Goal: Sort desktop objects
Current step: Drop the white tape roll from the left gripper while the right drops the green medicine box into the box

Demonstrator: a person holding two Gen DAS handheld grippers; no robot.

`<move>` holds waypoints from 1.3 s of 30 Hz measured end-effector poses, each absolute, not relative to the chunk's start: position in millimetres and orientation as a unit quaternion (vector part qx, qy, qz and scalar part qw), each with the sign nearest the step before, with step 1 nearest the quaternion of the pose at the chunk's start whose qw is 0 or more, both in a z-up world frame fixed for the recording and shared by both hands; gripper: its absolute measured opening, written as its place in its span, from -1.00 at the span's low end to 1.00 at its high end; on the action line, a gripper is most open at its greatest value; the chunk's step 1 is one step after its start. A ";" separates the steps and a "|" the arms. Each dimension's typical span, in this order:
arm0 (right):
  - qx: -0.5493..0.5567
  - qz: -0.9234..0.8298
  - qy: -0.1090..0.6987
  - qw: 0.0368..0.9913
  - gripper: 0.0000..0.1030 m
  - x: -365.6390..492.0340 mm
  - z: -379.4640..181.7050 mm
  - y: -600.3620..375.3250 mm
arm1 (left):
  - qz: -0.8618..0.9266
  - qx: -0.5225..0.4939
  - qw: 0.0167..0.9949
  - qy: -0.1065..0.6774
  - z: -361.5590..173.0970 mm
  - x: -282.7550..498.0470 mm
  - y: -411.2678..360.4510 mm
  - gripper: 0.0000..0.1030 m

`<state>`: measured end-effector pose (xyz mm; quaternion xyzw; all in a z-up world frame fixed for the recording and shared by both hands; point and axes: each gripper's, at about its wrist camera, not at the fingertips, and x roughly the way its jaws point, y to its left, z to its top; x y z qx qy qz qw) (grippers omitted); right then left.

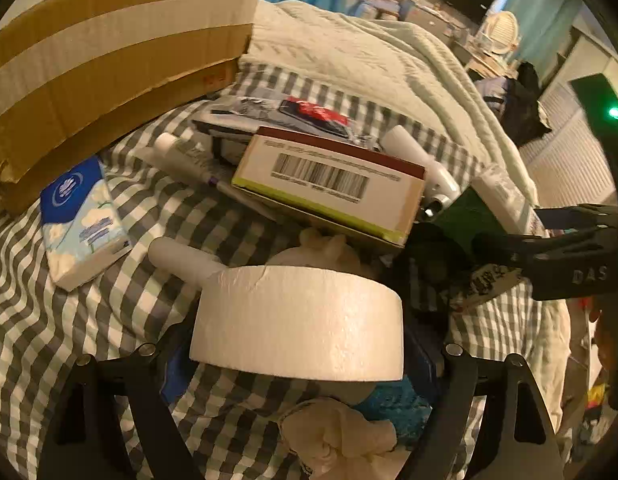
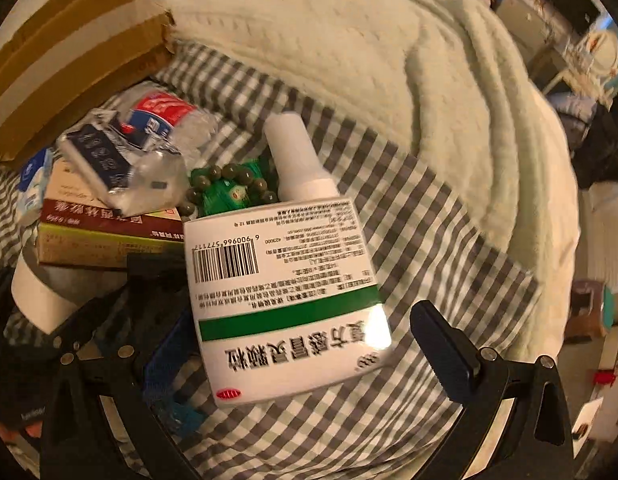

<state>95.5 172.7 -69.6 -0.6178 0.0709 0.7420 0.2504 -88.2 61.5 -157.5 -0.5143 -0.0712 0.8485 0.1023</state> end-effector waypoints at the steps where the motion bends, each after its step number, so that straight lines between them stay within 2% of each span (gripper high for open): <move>1: -0.625 0.736 0.077 0.249 0.98 95.4 -71.6 172.8 | 0.847 -0.516 0.105 -0.071 -156.7 -87.2 60.5 0.68; 3: -0.636 0.727 0.086 0.244 0.82 96.0 -73.9 171.0 | 0.841 -0.526 0.104 -0.068 -153.2 -87.3 58.1 0.68; 4: -0.643 0.720 0.093 0.247 0.66 96.6 -74.2 170.9 | 0.837 -0.533 0.104 -0.070 -151.1 -90.7 57.9 0.68; 5: -0.645 0.715 0.104 0.249 0.65 97.7 -72.6 171.1 | 0.832 -0.539 0.108 -0.078 -147.5 -91.5 57.1 0.68; 8: -0.638 0.712 0.125 0.265 0.62 102.4 -51.9 166.0 | 0.823 -0.548 0.119 -0.094 -135.1 -88.0 51.6 0.68; 13: -0.629 0.705 0.118 0.305 0.58 109.7 -6.3 148.5 | 0.801 -0.584 0.123 -0.049 -122.5 -77.7 51.1 0.68; 19: -0.611 0.713 0.100 0.329 0.56 112.5 46.1 112.1 | 0.790 -0.594 0.125 -0.084 -98.0 -62.5 20.6 0.68; 24: -0.580 0.743 0.079 0.325 0.55 97.4 89.0 67.0 | 0.812 -0.561 0.124 -0.105 -50.9 -62.2 -12.6 0.68; 31: -0.514 0.795 0.066 0.314 0.55 43.9 142.1 10.9 | 0.857 -0.497 0.104 -0.089 39.2 -91.0 -61.4 0.68; 36: -0.468 0.831 0.067 0.295 0.55 -8.5 161.7 -20.5 | 0.881 -0.465 0.084 -0.037 98.0 -118.8 -102.6 0.68; 37: -0.456 0.822 0.074 0.332 0.55 -17.7 162.5 -25.5 | 0.882 -0.464 0.077 -0.031 102.3 -124.6 -108.2 0.68; 39: -0.444 0.831 0.083 0.326 0.55 -37.0 165.1 -28.7 | 0.883 -0.464 0.063 -0.023 107.8 -142.4 -123.3 0.68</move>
